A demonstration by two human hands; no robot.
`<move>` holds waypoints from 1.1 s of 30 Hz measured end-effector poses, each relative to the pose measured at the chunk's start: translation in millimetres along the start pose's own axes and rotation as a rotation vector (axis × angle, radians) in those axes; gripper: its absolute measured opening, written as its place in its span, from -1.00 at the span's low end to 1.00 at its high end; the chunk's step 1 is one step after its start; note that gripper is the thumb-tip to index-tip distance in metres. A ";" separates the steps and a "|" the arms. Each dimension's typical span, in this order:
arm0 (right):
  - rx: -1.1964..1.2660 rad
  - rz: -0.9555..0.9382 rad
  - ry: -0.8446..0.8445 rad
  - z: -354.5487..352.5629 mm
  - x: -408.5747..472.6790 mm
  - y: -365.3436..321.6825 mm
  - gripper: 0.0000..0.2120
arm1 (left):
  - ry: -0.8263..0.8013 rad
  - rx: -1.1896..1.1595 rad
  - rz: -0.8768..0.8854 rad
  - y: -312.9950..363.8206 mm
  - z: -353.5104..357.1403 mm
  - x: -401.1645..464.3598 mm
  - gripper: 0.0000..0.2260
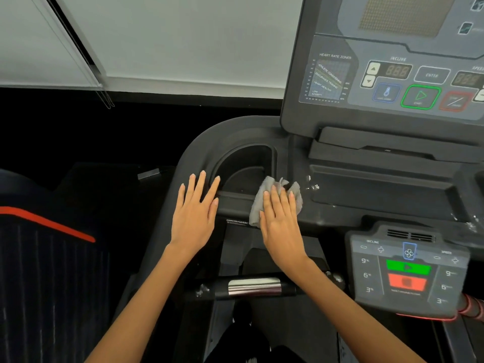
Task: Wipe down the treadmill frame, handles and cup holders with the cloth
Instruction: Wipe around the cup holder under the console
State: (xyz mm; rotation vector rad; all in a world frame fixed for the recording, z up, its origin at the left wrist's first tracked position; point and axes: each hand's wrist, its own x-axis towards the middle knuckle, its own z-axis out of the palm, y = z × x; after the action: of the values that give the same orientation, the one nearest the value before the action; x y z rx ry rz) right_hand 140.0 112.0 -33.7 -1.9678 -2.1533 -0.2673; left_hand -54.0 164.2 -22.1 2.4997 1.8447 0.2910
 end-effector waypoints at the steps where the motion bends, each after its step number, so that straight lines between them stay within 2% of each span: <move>1: 0.034 -0.021 0.005 1.6 0.9 -4.4 -0.53 | 0.004 -0.009 -0.025 -2.2 -0.9 -2.3 -0.53; 6: 0.157 -0.084 -0.032 3.6 17.3 -34.8 -0.49 | 0.008 -0.044 -0.224 -17.2 -8.1 -17.5 -0.55; 10: 0.209 -0.195 -0.089 6.9 37.4 -54.6 -0.50 | 0.006 -0.133 -0.319 -23.0 -13.8 -28.1 -0.53; 15: 0.209 -0.291 -0.071 6.8 57.2 -65.3 -0.54 | 0.009 -0.161 -0.330 -22.7 -15.3 -29.7 -0.52; 22: 0.142 -0.476 -0.058 0.8 52.6 -21.1 -0.56 | 0.010 -0.208 -0.343 -22.4 -17.9 -29.9 -0.55; 28: 0.222 -0.448 -0.038 -3.1 35.2 11.8 -0.58 | 0.009 -0.205 -0.338 -22.4 -18.0 -30.6 -0.55; 33: 0.344 -0.355 -0.008 -0.1 26.5 13.0 -0.60 | 0.004 -0.200 -0.340 -21.1 -18.8 -30.6 -0.55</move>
State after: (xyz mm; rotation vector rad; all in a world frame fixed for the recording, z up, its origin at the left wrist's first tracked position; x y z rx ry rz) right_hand 150.7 138.5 -26.5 -1.4033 -2.3569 0.0569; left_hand -85.7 139.7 -10.5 2.0187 2.0805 0.4417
